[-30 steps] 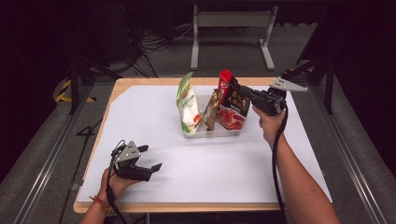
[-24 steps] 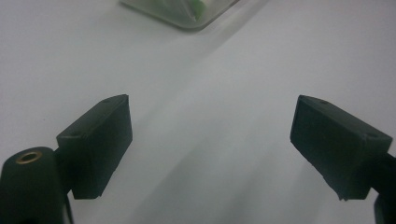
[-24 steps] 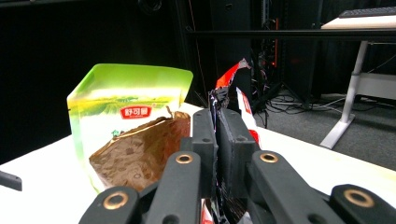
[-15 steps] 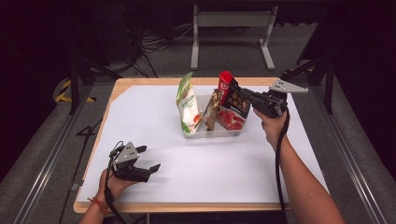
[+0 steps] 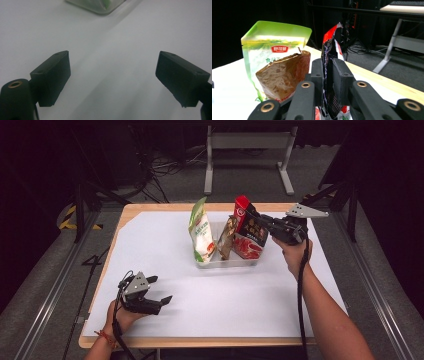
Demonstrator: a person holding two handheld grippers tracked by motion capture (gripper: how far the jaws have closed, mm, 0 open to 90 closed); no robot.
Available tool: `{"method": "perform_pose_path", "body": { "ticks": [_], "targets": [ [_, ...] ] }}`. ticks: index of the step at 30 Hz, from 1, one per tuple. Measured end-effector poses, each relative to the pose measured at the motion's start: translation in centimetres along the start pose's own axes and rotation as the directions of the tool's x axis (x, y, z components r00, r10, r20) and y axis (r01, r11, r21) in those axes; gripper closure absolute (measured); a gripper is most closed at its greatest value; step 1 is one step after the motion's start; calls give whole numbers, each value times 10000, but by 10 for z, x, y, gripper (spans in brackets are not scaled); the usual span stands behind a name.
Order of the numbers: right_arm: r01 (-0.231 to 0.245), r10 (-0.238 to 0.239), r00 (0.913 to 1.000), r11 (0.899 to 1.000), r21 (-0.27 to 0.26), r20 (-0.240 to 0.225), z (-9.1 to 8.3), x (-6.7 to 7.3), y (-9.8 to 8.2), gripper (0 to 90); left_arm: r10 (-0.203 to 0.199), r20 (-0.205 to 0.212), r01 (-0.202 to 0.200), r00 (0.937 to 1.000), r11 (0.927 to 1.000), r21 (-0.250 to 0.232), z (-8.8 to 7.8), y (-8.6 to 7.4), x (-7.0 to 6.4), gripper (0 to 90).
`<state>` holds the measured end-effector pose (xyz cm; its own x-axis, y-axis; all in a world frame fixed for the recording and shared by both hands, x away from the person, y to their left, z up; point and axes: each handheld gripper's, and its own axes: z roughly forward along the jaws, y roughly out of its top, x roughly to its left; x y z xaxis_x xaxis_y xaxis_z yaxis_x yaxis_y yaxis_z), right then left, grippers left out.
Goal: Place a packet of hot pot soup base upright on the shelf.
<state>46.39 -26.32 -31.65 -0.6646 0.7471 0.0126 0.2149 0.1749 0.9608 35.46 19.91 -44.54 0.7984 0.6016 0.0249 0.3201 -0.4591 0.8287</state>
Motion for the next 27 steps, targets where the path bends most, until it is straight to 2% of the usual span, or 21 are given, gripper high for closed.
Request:
{"method": "perform_pose_path", "body": {
  "ticks": [3, 6, 14, 17, 27],
  "targets": [
    [188, -191, 9997, 9996, 194, 161, -2, 3, 2, 785, 64, -25, -63, 10000, 10000, 58, 0, 1, -2, 134],
    [165, -171, 9997, 9993, 334, 180, -5, 2, 3, 771, 147, -65, -146, 9999, 9998, 107, 1, 1, -4, 134],
    [465, -481, 9985, 9969, 634, 252, -9, 1, 7, 745, 166, -58, -165, 9998, 9997, 153, 2, 1, -3, 133],
    [582, -605, 9976, 9959, 689, 323, -11, 2, 10, 732, 240, -93, -237, 9997, 9992, 317, 4, 0, -4, 132],
    [661, -719, 9959, 9927, 1012, 551, -19, 5, 15, 712, 311, -91, -307, 9995, 9989, 350, 4, 0, -5, 129]
  ]
}}
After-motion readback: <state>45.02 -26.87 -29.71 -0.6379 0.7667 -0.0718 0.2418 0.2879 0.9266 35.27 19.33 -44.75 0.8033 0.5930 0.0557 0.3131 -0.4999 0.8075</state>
